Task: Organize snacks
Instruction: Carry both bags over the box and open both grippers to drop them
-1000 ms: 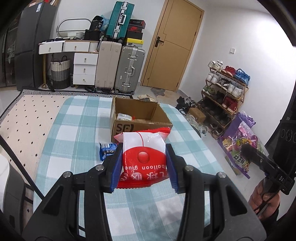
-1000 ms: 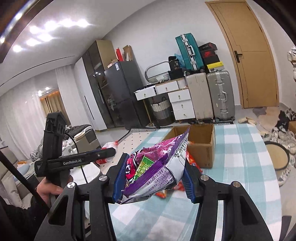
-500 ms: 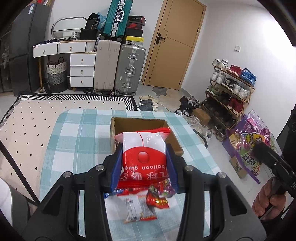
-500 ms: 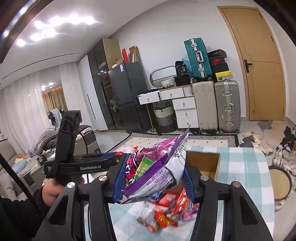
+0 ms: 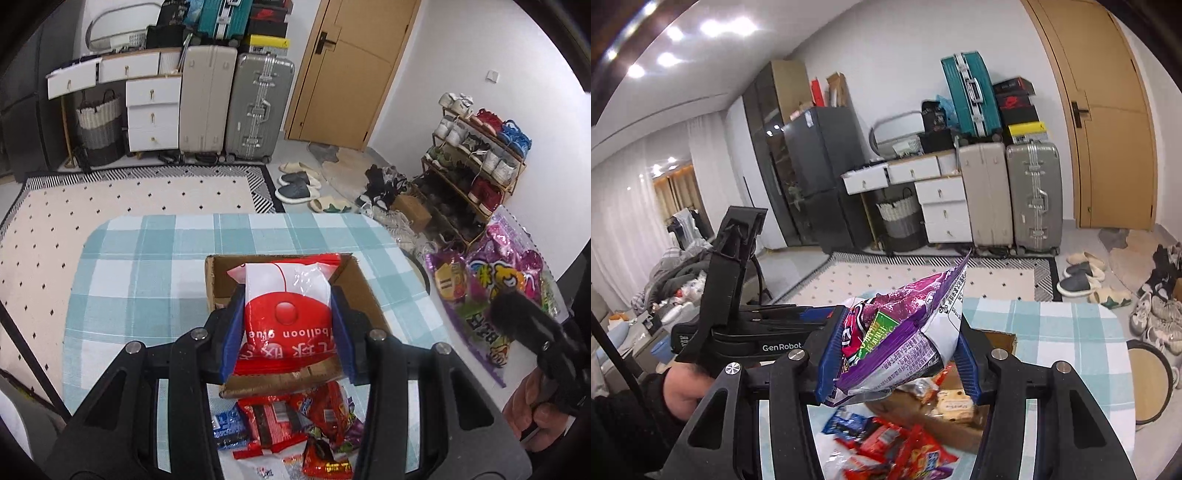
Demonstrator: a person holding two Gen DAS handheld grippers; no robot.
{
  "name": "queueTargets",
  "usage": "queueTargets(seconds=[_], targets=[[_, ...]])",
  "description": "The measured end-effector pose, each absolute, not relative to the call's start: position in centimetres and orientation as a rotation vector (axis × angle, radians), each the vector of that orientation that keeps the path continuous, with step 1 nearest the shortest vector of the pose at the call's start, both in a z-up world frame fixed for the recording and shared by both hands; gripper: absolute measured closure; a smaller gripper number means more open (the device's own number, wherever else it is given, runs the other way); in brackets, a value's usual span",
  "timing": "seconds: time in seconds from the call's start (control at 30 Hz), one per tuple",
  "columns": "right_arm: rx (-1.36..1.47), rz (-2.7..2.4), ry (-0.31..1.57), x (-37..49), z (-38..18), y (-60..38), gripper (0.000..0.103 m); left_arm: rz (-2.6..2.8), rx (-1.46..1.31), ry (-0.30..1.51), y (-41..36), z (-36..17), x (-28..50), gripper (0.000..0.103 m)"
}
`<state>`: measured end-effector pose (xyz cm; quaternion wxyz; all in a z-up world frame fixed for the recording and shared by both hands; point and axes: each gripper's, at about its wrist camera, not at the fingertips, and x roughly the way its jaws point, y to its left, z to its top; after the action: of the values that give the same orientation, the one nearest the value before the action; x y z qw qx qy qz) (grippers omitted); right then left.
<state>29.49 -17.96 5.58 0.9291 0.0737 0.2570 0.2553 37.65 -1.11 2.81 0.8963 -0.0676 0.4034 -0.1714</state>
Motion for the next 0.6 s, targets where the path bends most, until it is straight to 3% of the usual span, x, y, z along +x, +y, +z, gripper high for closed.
queueTargets(seconds=[0.27,0.6], targets=[[0.145,0.479,0.648,35.8,-0.5,-17.6,0.049,-0.344,-0.13,0.935,-3.7,-3.7,43.1,0.063],[0.135,0.436,0.734,39.0,-6.7,-18.3,0.049,-0.336,-0.099,0.991,-4.7,-10.0,43.9,0.063]])
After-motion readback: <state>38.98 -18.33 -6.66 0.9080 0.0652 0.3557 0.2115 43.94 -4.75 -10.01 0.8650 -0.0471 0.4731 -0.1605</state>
